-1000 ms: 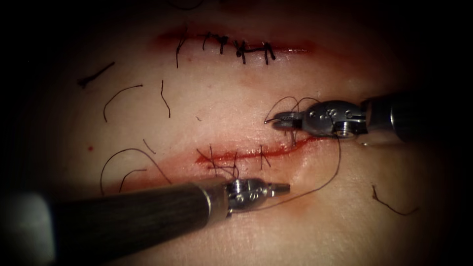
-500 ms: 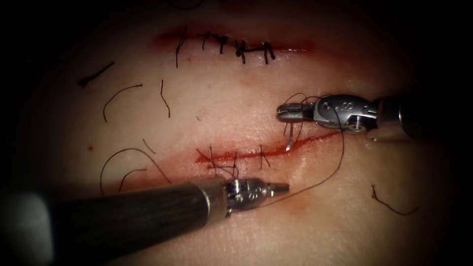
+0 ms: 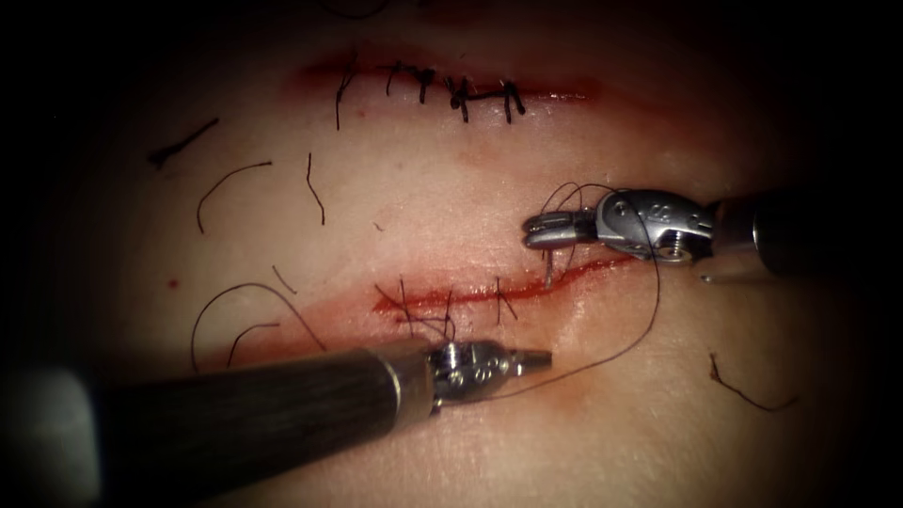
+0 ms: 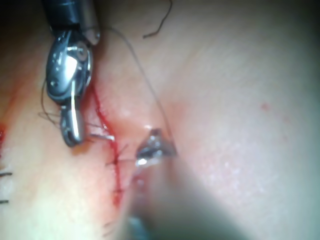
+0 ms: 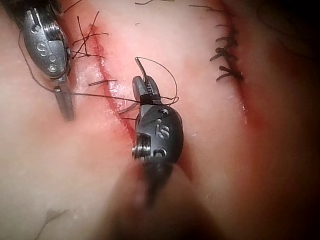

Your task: Wound Closure

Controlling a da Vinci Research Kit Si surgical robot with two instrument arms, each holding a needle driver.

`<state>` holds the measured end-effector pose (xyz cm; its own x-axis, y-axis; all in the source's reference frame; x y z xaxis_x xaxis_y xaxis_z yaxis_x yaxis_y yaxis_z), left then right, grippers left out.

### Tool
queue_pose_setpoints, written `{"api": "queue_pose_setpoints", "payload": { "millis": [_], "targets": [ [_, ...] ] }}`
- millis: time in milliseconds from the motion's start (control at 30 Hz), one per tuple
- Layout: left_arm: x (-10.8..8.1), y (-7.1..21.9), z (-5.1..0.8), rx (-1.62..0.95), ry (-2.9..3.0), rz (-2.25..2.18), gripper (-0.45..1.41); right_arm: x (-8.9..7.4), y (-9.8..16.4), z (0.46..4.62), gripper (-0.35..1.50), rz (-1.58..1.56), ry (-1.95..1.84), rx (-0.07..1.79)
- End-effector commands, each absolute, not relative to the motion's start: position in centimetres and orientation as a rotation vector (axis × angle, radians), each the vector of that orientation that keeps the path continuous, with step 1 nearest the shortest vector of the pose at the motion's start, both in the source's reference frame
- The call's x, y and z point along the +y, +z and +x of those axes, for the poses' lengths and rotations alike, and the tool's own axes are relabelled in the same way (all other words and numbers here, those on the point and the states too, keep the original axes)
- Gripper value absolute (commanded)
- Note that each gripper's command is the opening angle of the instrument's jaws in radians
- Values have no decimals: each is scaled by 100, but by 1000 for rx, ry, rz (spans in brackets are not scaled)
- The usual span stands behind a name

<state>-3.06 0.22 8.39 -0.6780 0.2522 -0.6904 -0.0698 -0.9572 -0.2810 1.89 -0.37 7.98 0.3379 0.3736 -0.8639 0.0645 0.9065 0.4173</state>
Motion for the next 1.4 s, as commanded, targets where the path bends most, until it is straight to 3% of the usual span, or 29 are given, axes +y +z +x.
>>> {"api": "queue_pose_setpoints", "payload": {
  "millis": [33,567,1400],
  "targets": [
    [18,845,-313,-349,2703,-1165,-45,-43,804,196,-35,443,214,1226],
    [18,846,-313,-349,2703,-1165,-45,-45,808,210,-35,617,298,1289],
    [17,847,-312,-348,2704,-1165,-45,-30,814,195,-35,636,276,1255]
  ]
}}
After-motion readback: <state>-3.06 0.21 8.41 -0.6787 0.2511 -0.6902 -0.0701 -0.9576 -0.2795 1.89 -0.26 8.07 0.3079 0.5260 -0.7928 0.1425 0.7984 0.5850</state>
